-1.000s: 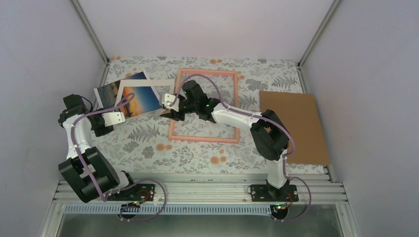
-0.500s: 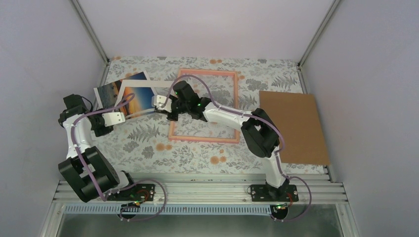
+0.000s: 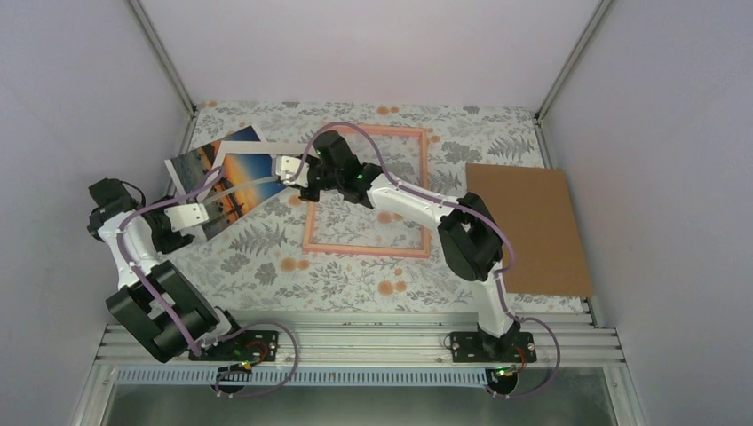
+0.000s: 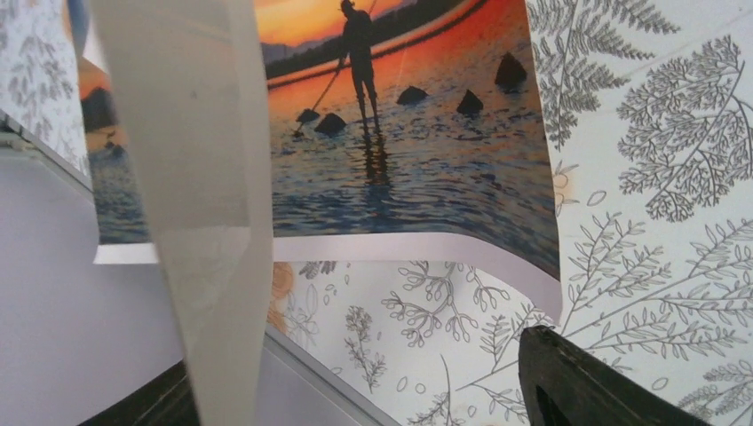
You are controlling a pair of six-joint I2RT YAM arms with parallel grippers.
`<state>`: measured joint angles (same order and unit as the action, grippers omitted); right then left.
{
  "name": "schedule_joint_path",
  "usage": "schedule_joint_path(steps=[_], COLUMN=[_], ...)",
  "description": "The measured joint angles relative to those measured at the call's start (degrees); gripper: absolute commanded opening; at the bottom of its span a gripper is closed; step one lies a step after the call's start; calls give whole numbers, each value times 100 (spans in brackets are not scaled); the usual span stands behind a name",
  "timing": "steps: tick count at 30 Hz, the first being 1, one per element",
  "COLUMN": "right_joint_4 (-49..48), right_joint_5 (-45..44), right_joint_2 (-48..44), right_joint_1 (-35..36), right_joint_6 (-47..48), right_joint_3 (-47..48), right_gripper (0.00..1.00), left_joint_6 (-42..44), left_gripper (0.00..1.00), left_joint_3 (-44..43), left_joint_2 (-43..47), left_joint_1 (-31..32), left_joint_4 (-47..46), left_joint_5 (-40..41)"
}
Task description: Put the photo into the frame
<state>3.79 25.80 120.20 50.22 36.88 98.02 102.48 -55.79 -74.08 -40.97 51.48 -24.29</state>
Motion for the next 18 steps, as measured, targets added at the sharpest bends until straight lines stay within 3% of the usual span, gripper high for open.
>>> schedule_joint_path(steps=[11, 18], right_joint_4=[-28, -39], right_joint_5=[166, 455], right_joint_2=[-4, -74], right_joint_1=[-186, -391], right_joint_6=[260, 772], right_joint_3=[116, 103], right_gripper=[4, 4], left_joint_6=[-68, -562], left_gripper=[81, 83], left_joint_3=[-168, -905], left_joint_2=[149, -131], left_joint_1=[-7, -7], left_joint_4=[109, 120], left_joint_5=[-315, -546])
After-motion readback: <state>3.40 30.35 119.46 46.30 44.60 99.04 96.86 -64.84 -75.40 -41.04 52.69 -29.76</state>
